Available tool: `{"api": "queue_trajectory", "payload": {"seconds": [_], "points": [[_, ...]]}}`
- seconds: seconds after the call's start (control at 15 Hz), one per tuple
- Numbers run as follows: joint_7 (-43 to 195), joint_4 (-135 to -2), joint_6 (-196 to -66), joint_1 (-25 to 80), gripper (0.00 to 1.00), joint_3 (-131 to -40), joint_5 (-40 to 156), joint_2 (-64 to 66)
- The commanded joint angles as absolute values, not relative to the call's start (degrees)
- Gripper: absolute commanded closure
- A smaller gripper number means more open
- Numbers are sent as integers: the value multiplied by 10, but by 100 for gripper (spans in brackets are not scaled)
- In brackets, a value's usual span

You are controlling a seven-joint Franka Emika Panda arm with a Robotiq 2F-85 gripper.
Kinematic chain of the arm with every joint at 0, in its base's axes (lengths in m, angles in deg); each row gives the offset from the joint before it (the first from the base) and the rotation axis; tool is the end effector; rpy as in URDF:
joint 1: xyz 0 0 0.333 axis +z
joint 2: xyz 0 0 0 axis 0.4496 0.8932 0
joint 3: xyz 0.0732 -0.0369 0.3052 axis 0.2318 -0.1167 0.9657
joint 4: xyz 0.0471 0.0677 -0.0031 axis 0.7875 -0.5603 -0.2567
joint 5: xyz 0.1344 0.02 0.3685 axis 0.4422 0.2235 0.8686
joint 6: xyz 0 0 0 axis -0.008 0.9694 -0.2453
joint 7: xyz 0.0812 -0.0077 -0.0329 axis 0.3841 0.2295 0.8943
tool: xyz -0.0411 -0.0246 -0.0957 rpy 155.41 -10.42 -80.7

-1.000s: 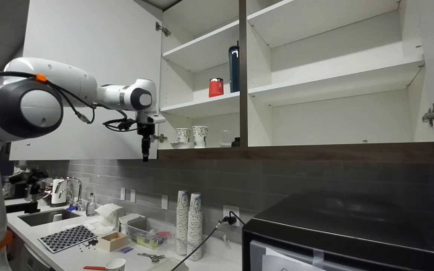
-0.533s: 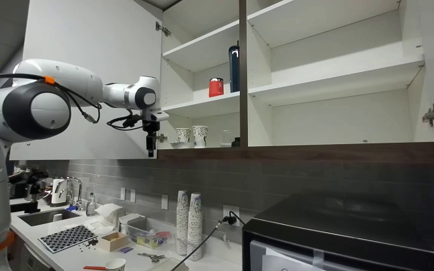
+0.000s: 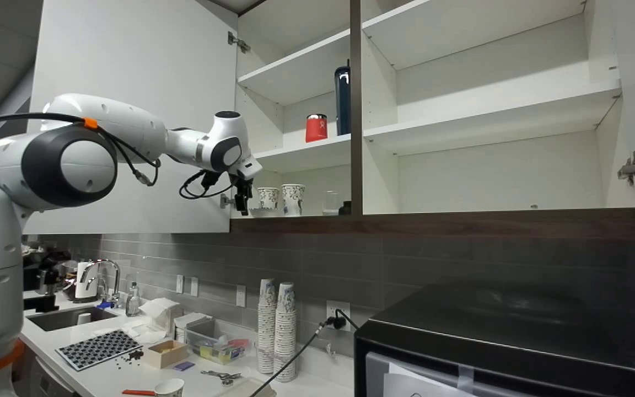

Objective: Move the plate with the cup to the counter

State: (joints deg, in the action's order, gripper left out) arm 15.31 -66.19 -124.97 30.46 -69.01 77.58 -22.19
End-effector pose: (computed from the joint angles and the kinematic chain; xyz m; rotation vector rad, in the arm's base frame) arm 0.5248 0.1735 0.7745 -2.1189 1.0649 -0.5399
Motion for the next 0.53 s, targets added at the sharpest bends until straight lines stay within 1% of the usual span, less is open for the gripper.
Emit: {"api": "queue_trajectory", "payload": {"seconds": [0.0, 0.07, 0.2, 0.27, 0.33, 0.4, 0.47], "points": [[160, -671, -1310, 326, 0, -701, 806, -208], [162, -671, -1318, 329, 1, -701, 810, -205], [161, -671, -1330, 334, 26, -702, 813, -200], [161, -672, -1335, 335, 30, -702, 815, -198], [159, -672, -1339, 336, 38, -703, 815, -197], [159, -672, -1342, 337, 48, -703, 815, -195], [158, -673, -1345, 338, 25, -704, 814, -194]]}}
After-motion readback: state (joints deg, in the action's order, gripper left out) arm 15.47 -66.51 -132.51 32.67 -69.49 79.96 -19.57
